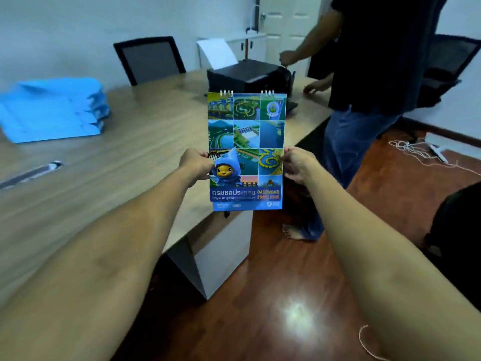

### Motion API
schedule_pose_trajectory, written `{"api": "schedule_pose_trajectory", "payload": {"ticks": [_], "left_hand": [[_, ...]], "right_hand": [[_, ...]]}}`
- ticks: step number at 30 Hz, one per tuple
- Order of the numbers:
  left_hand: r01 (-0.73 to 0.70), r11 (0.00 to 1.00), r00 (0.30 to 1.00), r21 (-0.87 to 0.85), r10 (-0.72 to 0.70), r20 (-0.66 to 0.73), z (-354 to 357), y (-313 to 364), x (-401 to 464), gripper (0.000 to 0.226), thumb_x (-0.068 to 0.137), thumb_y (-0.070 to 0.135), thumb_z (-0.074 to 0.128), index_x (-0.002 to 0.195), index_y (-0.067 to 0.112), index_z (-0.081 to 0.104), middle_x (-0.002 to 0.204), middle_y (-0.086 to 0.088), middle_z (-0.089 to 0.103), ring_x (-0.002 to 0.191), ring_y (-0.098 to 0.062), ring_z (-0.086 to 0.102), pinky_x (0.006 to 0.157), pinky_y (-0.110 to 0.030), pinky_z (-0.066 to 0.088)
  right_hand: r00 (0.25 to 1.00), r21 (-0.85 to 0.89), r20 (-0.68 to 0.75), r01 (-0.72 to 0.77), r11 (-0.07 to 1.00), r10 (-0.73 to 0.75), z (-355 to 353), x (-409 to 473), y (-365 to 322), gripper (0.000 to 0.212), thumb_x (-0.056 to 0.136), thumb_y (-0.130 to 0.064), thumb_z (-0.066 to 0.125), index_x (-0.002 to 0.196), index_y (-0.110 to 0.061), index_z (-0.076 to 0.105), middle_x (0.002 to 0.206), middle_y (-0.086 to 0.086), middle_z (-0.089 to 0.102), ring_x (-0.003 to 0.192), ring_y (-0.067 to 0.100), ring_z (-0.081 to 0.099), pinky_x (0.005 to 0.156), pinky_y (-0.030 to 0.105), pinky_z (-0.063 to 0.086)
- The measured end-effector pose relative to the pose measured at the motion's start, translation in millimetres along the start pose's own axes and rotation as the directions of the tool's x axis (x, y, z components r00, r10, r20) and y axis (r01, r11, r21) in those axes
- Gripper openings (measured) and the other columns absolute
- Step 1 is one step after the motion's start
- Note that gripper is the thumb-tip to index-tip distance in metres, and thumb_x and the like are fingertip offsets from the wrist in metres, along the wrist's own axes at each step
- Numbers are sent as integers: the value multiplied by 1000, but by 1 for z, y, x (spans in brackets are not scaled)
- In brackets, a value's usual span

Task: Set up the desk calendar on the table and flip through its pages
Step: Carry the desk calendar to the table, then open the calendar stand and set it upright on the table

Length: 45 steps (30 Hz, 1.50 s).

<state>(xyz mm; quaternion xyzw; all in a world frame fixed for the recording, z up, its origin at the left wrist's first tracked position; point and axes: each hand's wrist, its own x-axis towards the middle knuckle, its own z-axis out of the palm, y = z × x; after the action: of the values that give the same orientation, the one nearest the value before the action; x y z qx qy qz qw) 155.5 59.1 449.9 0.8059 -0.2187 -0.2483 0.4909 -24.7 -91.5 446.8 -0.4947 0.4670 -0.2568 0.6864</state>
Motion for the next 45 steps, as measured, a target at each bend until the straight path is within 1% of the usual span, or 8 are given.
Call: {"api": "schedule_pose_trajectory", "payload": {"ticks": [7,11,15,21,26,31,38,45], "left_hand": [[36,998,957,55,-19,-288,-146,-48,9,11,67,1,68,76,7,68,85,-15,64,78,-30,63,74,-46,61],[101,977,905,188,-12,-425,-241,-102,8,7,57,14,64,60,9,61,67,-13,58,67,-26,56,65,-35,53],[196,945,843,261,-27,-537,-312,-136,-27,5,65,14,66,67,9,65,66,-12,56,66,-26,51,62,-29,41],[303,931,716,205,-81,-694,-377,-178,-82,33,61,29,65,83,5,72,83,-15,70,75,-25,56,68,-30,46],[389,907,635,160,-138,-760,-401,-212,-104,15,70,15,68,82,9,72,76,-3,66,81,-21,61,69,-23,44],[411,904,586,121,-160,-794,-398,-233,-104,14,69,14,72,80,8,74,84,-9,75,79,-18,64,70,-18,40],[404,905,631,136,-167,-758,-374,-242,-81,18,67,15,78,78,2,75,85,-14,75,72,-15,61,59,-17,41],[427,901,606,71,-227,-762,-366,-242,-66,20,66,19,81,79,6,74,75,-5,68,70,-12,58,52,-13,37]], "right_hand": [[967,-46,254,43,998,-30,161,-3,-1,35,88,6,38,69,-20,50,74,-1,57,67,14,56,61,30,48],[921,-77,390,32,997,1,268,-18,17,33,88,6,42,73,-21,51,76,-2,59,70,12,57,62,26,46],[873,-132,486,38,990,31,359,-45,41,28,89,0,46,72,-20,53,76,-3,54,80,13,47,77,32,40],[769,-145,635,28,989,71,461,-89,81,33,90,5,42,69,-20,47,71,-2,53,67,10,53,63,26,41],[697,-200,709,55,978,106,521,-102,102,32,87,6,45,70,-20,52,72,1,57,71,13,54,68,30,44],[641,-264,753,91,960,146,559,-93,112,33,87,8,45,72,-20,54,76,3,59,76,17,55,68,31,46],[615,-311,771,134,941,167,582,-63,116,36,86,9,41,73,-21,56,75,5,60,68,15,56,64,28,43],[599,-311,782,137,941,171,591,-49,120,29,91,5,44,85,-18,61,77,4,61,68,14,56,59,26,47]]}}
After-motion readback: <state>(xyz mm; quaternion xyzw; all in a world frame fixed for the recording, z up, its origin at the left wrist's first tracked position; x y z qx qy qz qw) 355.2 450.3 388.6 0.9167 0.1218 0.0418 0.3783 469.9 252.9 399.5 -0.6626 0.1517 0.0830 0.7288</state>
